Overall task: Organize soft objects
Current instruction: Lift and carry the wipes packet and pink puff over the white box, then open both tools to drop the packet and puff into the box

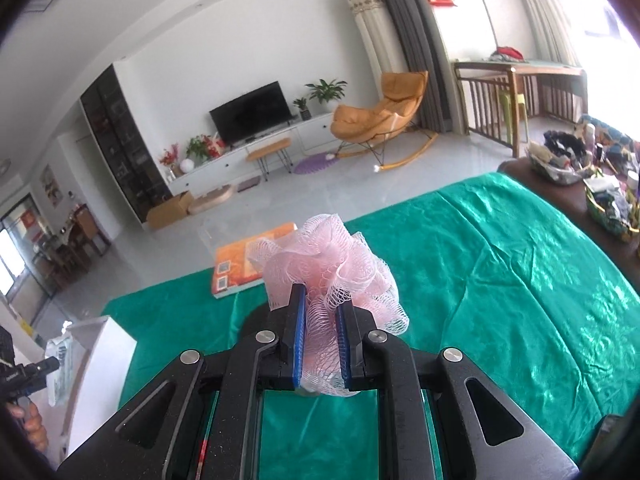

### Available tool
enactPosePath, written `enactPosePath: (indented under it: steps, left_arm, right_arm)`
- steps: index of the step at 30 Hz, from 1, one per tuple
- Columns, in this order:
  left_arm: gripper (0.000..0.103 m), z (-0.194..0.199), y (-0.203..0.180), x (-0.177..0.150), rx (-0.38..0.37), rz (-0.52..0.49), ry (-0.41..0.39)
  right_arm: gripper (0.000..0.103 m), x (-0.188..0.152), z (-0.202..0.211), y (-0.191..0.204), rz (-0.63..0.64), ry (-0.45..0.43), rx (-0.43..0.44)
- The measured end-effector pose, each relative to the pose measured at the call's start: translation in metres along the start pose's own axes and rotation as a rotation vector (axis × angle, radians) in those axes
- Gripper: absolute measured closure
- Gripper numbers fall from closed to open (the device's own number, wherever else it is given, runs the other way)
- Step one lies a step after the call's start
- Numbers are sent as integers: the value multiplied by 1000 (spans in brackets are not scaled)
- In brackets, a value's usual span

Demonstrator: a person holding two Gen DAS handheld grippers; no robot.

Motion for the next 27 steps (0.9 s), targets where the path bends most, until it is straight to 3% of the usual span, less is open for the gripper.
enactPosePath:
  steps: [3,8,15,17,18,19,20,21,24,27]
  left_arm:
    - [38,35,29,-6,49,12,-29]
    - [38,100,95,-23,189,51,-77]
    - [36,168,175,-63,476,93,-106]
    - [18,171,192,-77,564,100,-94]
    - [12,172,197,-83,593,102,-102]
    - [7,172,200,-87,616,107,-115]
    - [6,172,201,-90,630,110,-130]
    - [6,172,202,-92,638,112,-141]
    - [6,166,195,-94,614,108,-160]
    - [6,153,162,-93,518,81,-172]
  right_arm:
    - [88,-7,8,66,61,3,94]
    - [88,-36,17,192,102,47,357]
    - [88,-108,15,361,164,228,701]
    - [86,-134,8,394,166,306,771]
    - [79,-147,3,405,174,352,795]
    - [63,-159,-3,414,186,403,810]
    - [36,-168,-6,417,187,446,836]
    - [30,-175,-8,413,182,466,856]
    - [31,-182,-9,383,221,442,781]
    - [31,-181,-13,337,302,355,590]
Point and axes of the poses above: each gripper's, at about its wrist camera, not at the fingertips, and z roughly against the way its jaws point, y to its left, x to its top, the point moved 3 cm from there along -z, roughly the way its jaws point, and after that the axes turned 5 degrees about x, right-handed, at the moved point
